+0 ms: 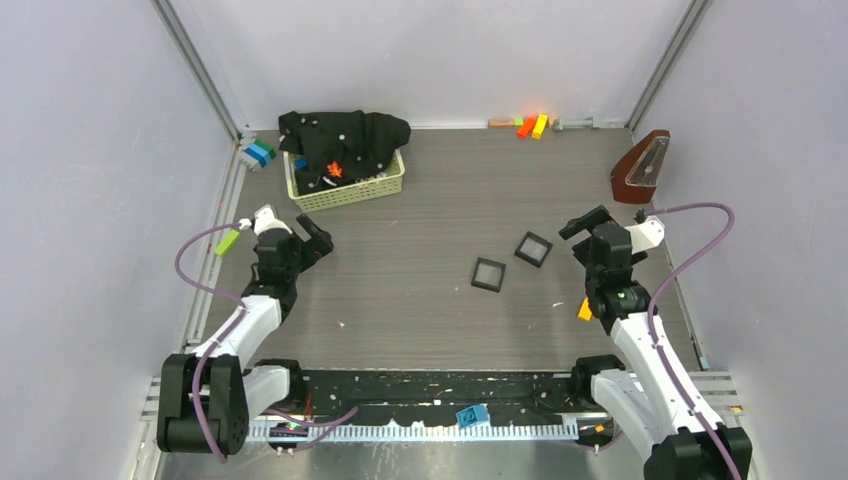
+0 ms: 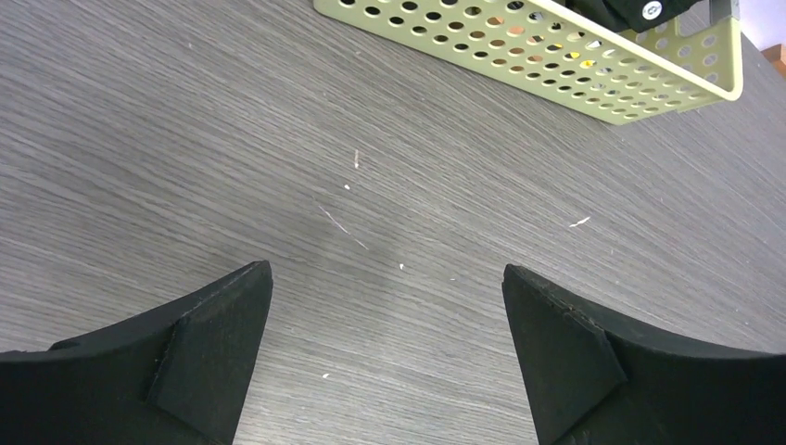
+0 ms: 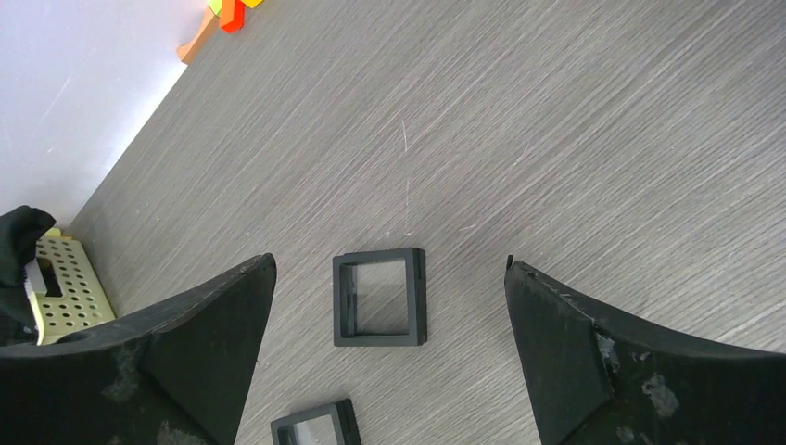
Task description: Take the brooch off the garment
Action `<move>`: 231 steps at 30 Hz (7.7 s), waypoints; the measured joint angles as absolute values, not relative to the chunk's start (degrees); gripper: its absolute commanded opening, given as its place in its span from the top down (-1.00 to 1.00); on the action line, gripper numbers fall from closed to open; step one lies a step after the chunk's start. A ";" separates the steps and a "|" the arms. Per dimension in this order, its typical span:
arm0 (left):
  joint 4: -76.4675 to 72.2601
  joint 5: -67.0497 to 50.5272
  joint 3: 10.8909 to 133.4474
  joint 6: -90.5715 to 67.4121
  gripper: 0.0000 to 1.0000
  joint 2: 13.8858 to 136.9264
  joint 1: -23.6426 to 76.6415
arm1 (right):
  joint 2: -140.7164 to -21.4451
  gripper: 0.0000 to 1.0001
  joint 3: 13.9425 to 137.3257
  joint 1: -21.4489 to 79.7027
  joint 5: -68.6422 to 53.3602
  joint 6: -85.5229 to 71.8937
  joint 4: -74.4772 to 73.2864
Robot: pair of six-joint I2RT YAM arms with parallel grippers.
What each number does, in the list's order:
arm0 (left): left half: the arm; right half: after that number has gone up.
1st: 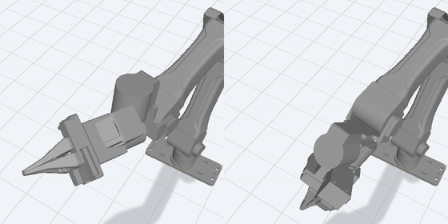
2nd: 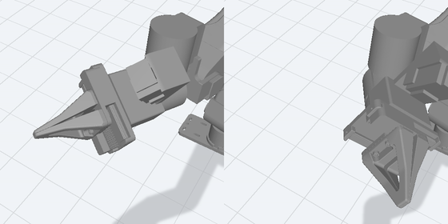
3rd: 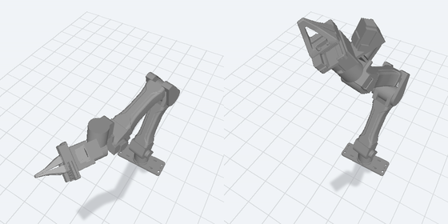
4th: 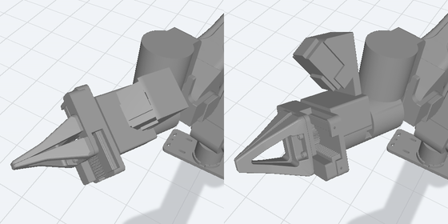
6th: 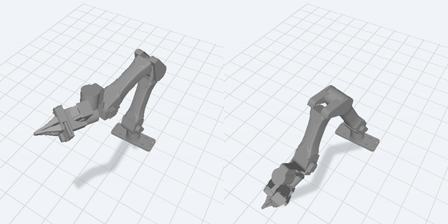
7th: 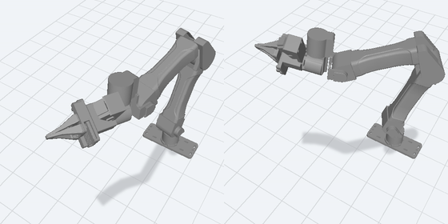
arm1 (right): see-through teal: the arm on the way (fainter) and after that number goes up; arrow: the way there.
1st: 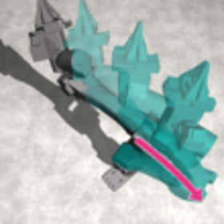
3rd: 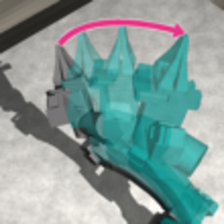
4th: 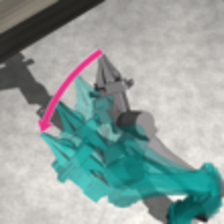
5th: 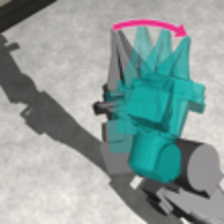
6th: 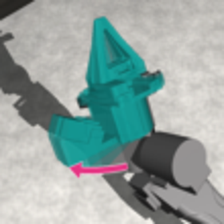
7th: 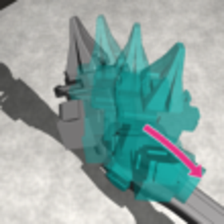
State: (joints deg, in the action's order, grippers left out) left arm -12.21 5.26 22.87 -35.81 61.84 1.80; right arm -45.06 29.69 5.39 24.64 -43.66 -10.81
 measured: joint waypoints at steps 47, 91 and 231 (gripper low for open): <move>7.62 4.05 104.84 -34.26 1.00 131.57 5.93 | -42.52 -1.00 21.23 5.39 14.55 -37.56 -0.71; 15.55 12.32 95.31 -28.05 -0.95 97.93 7.25 | -42.00 -1.00 20.99 5.39 10.76 -37.54 -0.03; 14.06 4.10 29.74 -42.02 1.00 55.22 26.87 | -88.25 0.66 54.63 44.16 19.09 -29.93 -27.73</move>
